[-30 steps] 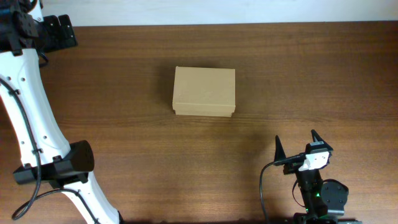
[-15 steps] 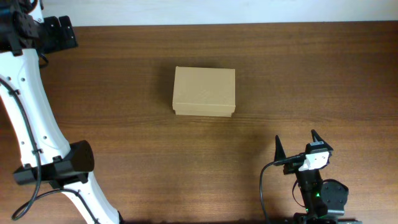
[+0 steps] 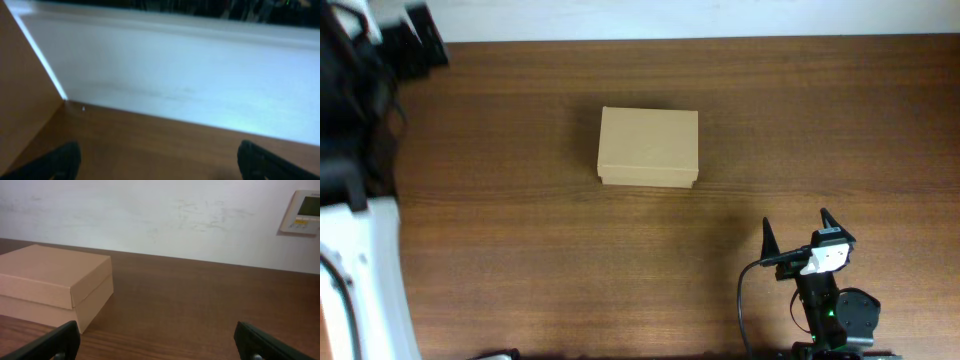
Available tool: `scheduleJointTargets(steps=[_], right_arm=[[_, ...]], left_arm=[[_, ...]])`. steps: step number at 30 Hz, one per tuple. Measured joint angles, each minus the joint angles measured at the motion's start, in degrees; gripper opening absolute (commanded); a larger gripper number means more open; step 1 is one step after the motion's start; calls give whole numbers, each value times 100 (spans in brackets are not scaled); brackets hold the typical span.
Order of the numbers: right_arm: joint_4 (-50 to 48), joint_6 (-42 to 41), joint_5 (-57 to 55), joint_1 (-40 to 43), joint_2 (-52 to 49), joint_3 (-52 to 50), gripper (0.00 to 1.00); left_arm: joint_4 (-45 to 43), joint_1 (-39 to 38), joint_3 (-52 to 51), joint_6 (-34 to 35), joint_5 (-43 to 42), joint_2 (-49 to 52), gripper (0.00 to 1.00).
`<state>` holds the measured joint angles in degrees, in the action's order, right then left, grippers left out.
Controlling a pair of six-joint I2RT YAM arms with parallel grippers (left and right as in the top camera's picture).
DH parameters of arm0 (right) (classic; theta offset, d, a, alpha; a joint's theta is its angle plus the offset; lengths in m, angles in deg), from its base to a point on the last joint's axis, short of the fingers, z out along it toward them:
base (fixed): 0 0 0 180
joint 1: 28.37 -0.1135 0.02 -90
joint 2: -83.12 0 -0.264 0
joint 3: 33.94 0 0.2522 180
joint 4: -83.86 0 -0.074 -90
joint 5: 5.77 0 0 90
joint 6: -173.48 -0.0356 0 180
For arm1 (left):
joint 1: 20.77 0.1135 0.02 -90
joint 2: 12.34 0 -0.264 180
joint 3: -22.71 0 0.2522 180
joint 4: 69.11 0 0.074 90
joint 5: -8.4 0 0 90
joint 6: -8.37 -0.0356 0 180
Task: Pack container
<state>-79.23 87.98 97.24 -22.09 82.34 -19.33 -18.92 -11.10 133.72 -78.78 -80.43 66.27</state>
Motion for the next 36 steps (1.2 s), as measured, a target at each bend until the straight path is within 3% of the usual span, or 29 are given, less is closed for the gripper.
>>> scheduleJointTargets(steps=[4,9,13,18,23,36], right_arm=[[2,-2,2,0,-2,0,99],[0,-2,2,0,9,0,99],[4,0,0,0,11,0,99],[0,-2,0,0,15,0,99],[2,-2,0,0,13,0,99],[2,-2,2,0,15,0,99]], left_arm=[[-1152,4,-2527,2,-17,-1099,100],[-1947,4,-5073,0,-57,-2400,100],[-2695,4,-6970,2,-74,-3880,100],[-3335,2,-8599,2,-81,-5534,100],[-3364,2,-9381,2,-120,-6500,100],[-2756,-527,-9438,2,-166,-7687,100]])
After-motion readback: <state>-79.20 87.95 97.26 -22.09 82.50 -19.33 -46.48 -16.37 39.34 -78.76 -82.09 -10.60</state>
